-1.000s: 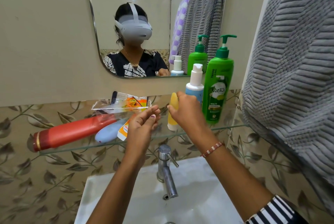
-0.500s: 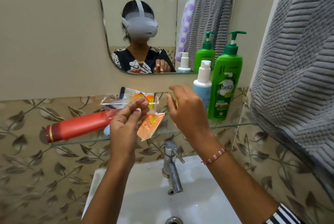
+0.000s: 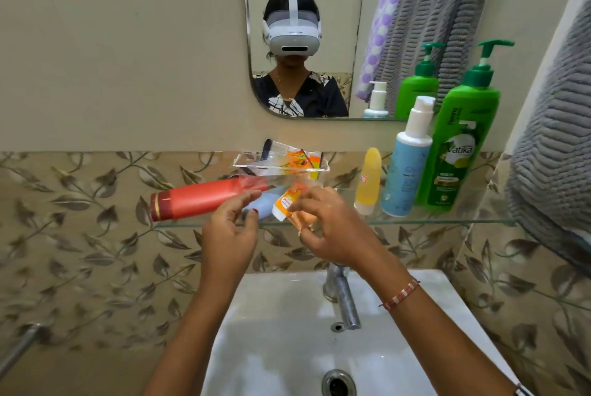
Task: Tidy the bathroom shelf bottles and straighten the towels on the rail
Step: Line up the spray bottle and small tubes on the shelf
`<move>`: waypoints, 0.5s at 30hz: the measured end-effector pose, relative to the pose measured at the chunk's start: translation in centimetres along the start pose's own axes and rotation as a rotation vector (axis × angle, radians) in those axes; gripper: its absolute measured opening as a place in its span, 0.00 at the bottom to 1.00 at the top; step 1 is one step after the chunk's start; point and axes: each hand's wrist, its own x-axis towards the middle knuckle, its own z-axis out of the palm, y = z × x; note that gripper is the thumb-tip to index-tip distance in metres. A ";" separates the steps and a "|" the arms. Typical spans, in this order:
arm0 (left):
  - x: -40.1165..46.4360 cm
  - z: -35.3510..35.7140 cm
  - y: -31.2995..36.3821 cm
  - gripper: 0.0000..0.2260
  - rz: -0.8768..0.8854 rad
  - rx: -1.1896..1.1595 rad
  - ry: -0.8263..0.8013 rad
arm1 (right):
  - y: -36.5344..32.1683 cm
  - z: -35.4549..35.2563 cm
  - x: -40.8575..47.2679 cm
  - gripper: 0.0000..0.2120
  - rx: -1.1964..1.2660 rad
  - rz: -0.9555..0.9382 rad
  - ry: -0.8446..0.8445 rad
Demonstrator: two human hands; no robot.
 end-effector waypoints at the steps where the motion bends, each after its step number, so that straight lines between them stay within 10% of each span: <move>1: -0.2 0.0 -0.2 0.12 0.053 0.081 -0.010 | 0.0 -0.1 -0.1 0.16 -0.002 0.014 -0.031; 15: 0.2 1.0 -2.3 0.20 0.201 0.543 -0.200 | 1.5 0.5 -0.6 0.07 -0.151 0.013 0.084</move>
